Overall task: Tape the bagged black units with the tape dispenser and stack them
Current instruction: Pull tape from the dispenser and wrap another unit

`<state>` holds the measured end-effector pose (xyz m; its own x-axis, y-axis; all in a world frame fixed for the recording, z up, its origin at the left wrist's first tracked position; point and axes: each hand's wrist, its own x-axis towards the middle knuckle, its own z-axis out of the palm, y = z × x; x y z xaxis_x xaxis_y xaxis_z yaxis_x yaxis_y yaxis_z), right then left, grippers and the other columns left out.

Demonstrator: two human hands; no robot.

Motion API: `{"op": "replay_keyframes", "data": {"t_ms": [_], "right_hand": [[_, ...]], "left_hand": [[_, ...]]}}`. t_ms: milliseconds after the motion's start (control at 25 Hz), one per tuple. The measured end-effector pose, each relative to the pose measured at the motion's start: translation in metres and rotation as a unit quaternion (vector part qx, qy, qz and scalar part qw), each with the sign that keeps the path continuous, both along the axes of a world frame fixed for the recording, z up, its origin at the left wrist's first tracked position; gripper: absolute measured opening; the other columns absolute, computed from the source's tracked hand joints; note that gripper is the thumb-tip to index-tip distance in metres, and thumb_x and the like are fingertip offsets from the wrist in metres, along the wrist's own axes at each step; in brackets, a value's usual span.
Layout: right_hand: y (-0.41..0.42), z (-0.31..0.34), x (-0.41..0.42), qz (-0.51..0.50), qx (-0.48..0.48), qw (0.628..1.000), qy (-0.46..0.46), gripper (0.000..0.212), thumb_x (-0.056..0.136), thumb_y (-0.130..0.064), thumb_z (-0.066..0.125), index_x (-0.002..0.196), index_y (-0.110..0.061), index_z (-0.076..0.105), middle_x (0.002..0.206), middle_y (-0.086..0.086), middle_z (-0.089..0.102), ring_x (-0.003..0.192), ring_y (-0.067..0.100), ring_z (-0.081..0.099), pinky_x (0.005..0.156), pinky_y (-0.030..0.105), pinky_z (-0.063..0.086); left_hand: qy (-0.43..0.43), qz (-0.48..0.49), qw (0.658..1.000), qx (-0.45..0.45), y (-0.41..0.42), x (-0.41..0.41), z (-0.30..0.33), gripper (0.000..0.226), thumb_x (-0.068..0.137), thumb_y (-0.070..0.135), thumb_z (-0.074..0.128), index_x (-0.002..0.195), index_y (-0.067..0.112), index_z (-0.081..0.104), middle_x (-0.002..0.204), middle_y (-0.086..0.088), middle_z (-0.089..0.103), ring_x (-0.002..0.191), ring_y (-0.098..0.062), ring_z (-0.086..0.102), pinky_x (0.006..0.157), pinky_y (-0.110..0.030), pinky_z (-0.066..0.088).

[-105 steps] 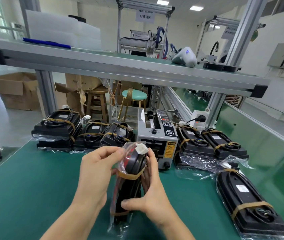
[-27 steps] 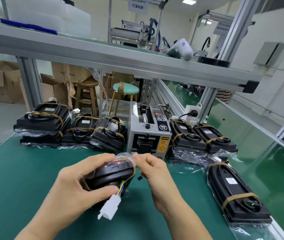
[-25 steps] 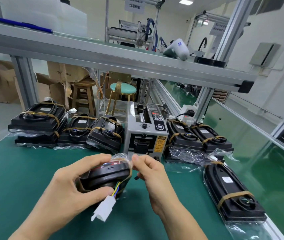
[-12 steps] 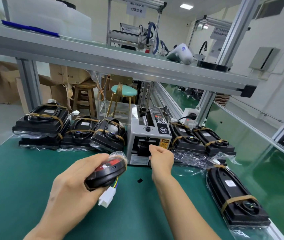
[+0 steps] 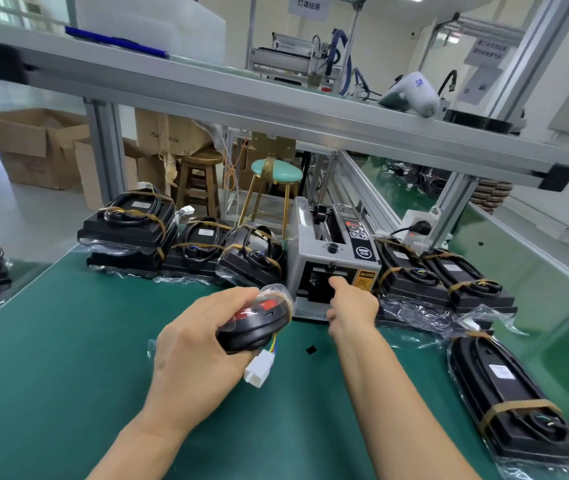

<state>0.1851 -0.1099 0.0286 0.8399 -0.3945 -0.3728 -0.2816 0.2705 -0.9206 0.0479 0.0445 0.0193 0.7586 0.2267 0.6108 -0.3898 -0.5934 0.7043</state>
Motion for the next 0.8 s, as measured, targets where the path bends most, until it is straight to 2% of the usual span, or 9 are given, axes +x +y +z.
{"op": "replay_keyframes", "data": {"t_ms": [40,80,120,160,240,360,480,680,800], "right_hand": [[-0.001,0.007,-0.016,0.042,0.008,0.999,-0.030,0.020,0.085,-0.015,0.069,0.071,-0.014,0.054,0.057,-0.002,0.048,0.053,0.015,0.039,0.047,0.023,0.032],[-0.002,0.013,-0.035,0.102,0.016,0.992,-0.078,0.017,0.083,-0.018,0.070,0.069,-0.017,0.061,0.058,-0.006,0.056,0.056,0.013,0.046,0.052,0.021,0.036],[-0.001,0.019,-0.055,0.178,0.022,0.976,-0.124,0.012,0.080,-0.023,0.073,0.070,-0.017,0.069,0.068,-0.012,0.066,0.065,0.009,0.058,0.060,0.018,0.040],[0.001,0.023,-0.076,0.254,0.031,0.953,-0.160,0.008,0.075,-0.029,0.076,0.074,-0.021,0.074,0.087,-0.018,0.071,0.080,0.001,0.065,0.069,0.015,0.042],[0.005,0.024,-0.104,0.325,0.033,0.926,-0.188,0.009,0.071,-0.033,0.079,0.074,-0.025,0.077,0.120,-0.022,0.063,0.101,-0.016,0.058,0.082,0.013,0.036],[0.008,0.014,-0.112,0.297,0.036,0.931,-0.209,0.010,0.077,-0.021,0.072,0.071,-0.015,0.077,0.126,-0.018,0.059,0.113,-0.013,0.053,0.086,0.013,0.034],[0.010,0.012,-0.112,0.285,0.031,0.933,-0.219,0.016,0.083,-0.011,0.068,0.069,-0.013,0.076,0.122,-0.016,0.060,0.117,-0.009,0.052,0.087,0.014,0.037],[0.009,0.016,-0.110,0.296,-0.027,0.929,-0.220,0.018,0.084,-0.010,0.068,0.067,-0.013,0.074,0.121,-0.013,0.059,0.103,-0.010,0.059,0.075,0.000,0.041],[0.005,0.015,-0.109,0.310,-0.053,0.922,-0.225,0.016,0.084,-0.011,0.069,0.069,-0.013,0.073,0.120,-0.014,0.059,0.109,-0.003,0.059,0.085,0.010,0.040]], "left_hand": [[0.000,0.007,1.000,-0.020,0.000,0.001,-0.002,0.079,0.054,0.004,0.083,0.110,0.050,0.053,0.109,0.037,0.058,0.097,0.005,0.059,0.086,-0.020,0.046],[-0.003,0.013,0.999,-0.035,-0.001,0.001,-0.003,0.078,0.055,0.003,0.083,0.109,0.052,0.053,0.109,0.037,0.058,0.097,0.002,0.059,0.087,-0.024,0.047],[-0.013,0.018,0.999,-0.040,-0.002,0.002,-0.005,0.077,0.056,0.005,0.082,0.108,0.053,0.053,0.108,0.039,0.058,0.098,0.001,0.060,0.088,-0.026,0.047],[-0.020,0.021,0.999,-0.039,-0.005,0.002,-0.006,0.076,0.056,0.006,0.081,0.108,0.053,0.054,0.108,0.039,0.058,0.098,0.001,0.060,0.088,-0.026,0.048],[-0.024,0.022,0.999,-0.029,-0.010,0.002,-0.007,0.077,0.056,0.004,0.082,0.114,0.048,0.056,0.109,0.033,0.061,0.100,-0.003,0.061,0.088,-0.032,0.051],[-0.018,0.030,0.999,-0.029,-0.013,0.001,-0.010,0.077,0.057,0.001,0.083,0.116,0.043,0.058,0.109,0.024,0.064,0.100,-0.008,0.062,0.086,-0.039,0.052],[-0.032,0.041,0.998,-0.033,-0.014,0.000,-0.009,0.068,0.058,0.014,0.077,0.115,0.045,0.056,0.109,0.025,0.063,0.099,-0.008,0.063,0.085,-0.038,0.053],[-0.048,0.036,0.998,-0.026,-0.015,-0.002,-0.008,0.064,0.060,0.020,0.070,0.114,0.047,0.052,0.115,0.029,0.057,0.098,-0.007,0.064,0.086,-0.035,0.053],[-0.055,0.035,0.998,-0.018,-0.015,-0.002,-0.010,0.062,0.060,0.019,0.070,0.116,0.043,0.055,0.111,0.028,0.060,0.099,-0.007,0.064,0.085,-0.036,0.053]]}}
